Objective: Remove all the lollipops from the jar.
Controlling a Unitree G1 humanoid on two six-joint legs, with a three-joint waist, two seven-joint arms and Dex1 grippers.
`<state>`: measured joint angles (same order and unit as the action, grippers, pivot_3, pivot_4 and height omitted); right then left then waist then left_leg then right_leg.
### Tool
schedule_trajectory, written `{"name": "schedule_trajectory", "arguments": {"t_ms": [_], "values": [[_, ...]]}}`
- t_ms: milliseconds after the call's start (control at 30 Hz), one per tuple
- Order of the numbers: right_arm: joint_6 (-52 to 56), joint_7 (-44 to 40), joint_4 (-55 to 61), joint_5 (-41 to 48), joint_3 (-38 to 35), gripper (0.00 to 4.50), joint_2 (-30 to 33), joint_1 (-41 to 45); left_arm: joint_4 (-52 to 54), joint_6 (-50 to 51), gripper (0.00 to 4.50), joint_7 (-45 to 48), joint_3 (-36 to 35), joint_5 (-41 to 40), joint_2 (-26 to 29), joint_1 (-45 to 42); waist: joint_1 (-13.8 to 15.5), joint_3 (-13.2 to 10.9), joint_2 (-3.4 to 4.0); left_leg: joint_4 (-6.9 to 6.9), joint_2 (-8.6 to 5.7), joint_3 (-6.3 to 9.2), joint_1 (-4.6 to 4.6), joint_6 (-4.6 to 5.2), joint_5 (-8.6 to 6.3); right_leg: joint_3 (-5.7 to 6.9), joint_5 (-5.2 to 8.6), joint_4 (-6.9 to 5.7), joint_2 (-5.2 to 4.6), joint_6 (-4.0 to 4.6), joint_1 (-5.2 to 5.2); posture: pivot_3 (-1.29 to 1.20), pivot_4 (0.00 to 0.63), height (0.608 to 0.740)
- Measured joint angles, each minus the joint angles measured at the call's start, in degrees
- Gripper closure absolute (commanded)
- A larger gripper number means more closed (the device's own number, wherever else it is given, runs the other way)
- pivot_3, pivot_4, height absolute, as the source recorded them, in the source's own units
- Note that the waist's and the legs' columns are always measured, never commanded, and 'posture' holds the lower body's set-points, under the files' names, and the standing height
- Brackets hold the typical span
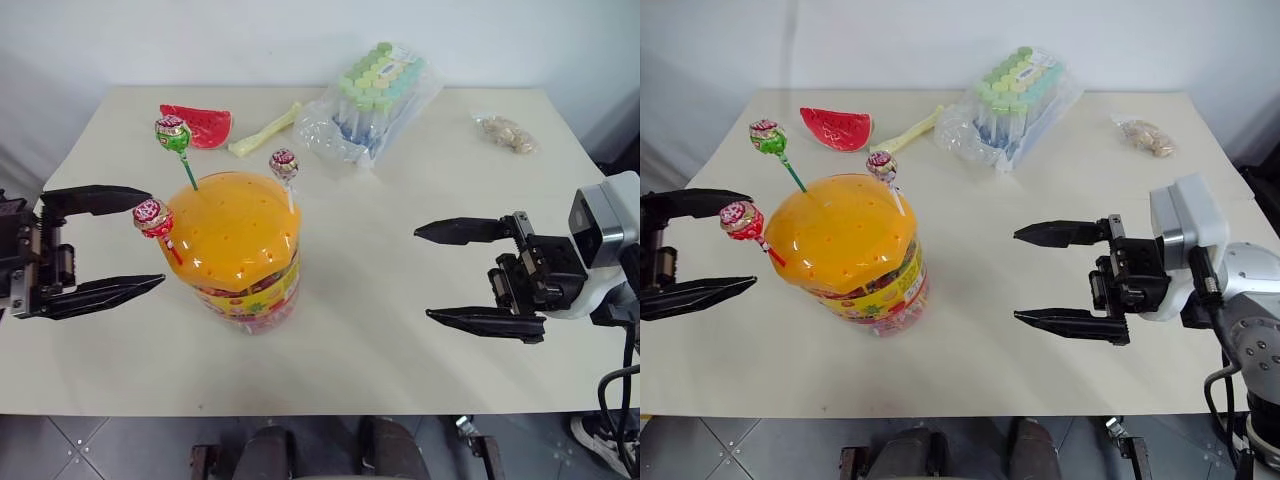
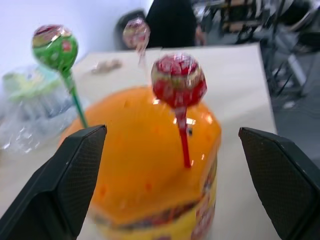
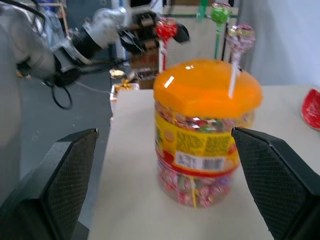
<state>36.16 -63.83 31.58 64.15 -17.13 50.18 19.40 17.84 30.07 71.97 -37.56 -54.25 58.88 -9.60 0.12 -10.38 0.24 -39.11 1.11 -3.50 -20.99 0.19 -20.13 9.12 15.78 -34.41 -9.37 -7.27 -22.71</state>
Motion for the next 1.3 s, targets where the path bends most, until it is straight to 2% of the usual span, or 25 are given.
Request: {"name": "schedule_trajectory", "arguments": {"t_ms": [200,233,333,700,733,1000,1167,1300], "values": [[0.41,3.02,1.72,2.65,1.07,0.03,-0.82,2.34,0.01,1.86,0.0,-0.61,3.44,-1.05,-1.91,0.01,-0.15,-0.02,-0.03,0.0,0.02,-0.03,0.02,0.0,0.0,-0.03,0.0,0.0,0.04,0.0,0.0,0.0,0.15,0.74],[0.4,3.46,1.85,2.74,1.24,0.01,-1.05,2.56,0.0,2.18,0.19,-0.88,3.69,-1.16,-1.96,0.08,-0.12,-0.02,-0.04,0.0,0.01,-0.03,0.02,0.0,0.0,-0.04,0.0,0.0,0.04,0.0,0.0,0.0,0.15,0.74],[0.36,5.05,1.88,2.91,1.78,0.0,-2.02,3.47,0.04,2.29,0.87,-1.71,4.28,-1.9,-3.52,-0.65,-0.07,-0.02,-0.04,-0.01,0.01,-0.04,0.02,0.0,0.0,-0.05,0.0,0.0,0.03,0.0,0.0,0.0,0.15,0.74],[0.48,4.97,2.2,4.16,2.36,0.0,-2.3,3.89,-0.2,3.74,4.35,-2.57,5.06,-3.68,-3.89,-3.65,0.08,-0.07,-0.13,-0.04,0.01,-0.03,0.0,0.0,0.0,-0.04,0.0,0.0,0.04,-0.01,0.0,0.0,0.15,0.74],[0.48,4.75,2.16,4.08,2.5,0.0,-2.3,3.89,-0.25,4.04,4.46,-2.62,5.03,-3.84,-3.49,-4.19,0.06,-0.08,-0.13,-0.04,0.01,-0.03,0.01,0.0,0.0,-0.03,0.0,0.0,0.04,-0.01,0.0,0.0,0.15,0.74],[0.26,2.59,0.39,2.2,3.59,0.0,-2.3,3.85,-0.36,5.62,4.46,-6.11,3.8,-6.67,-1.63,-11.13,0.2,-0.1,-0.18,-0.05,0.0,-0.03,0.0,0.0,0.0,-0.05,-0.01,0.0,0.03,-0.01,0.0,0.0,0.15,0.74],[0.14,1.11,-1.75,0.88,4.63,0.0,-2.69,4.02,-1.3,6.2,4.46,-17.07,0.85,-10.57,-1.57,-21.25,0.2,-0.16,-0.29,-0.07,0.0,-0.01,0.01,0.0,0.0,-0.05,-0.01,-0.02,0.02,-0.02,0.0,0.0,0.15,0.74],[0.12,0.35,-2.85,-0.21,5.57,0.0,-2.91,4.33,-4.77,8.19,4.46,-28.44,-2.83,-8.2,1.3,-22.36,-0.25,-0.17,-0.28,-0.06,0.01,-0.04,0.04,0.0,0.0,-0.06,-0.01,-0.04,0.05,-0.02,0.0,0.0,0.15,0.74]]}}
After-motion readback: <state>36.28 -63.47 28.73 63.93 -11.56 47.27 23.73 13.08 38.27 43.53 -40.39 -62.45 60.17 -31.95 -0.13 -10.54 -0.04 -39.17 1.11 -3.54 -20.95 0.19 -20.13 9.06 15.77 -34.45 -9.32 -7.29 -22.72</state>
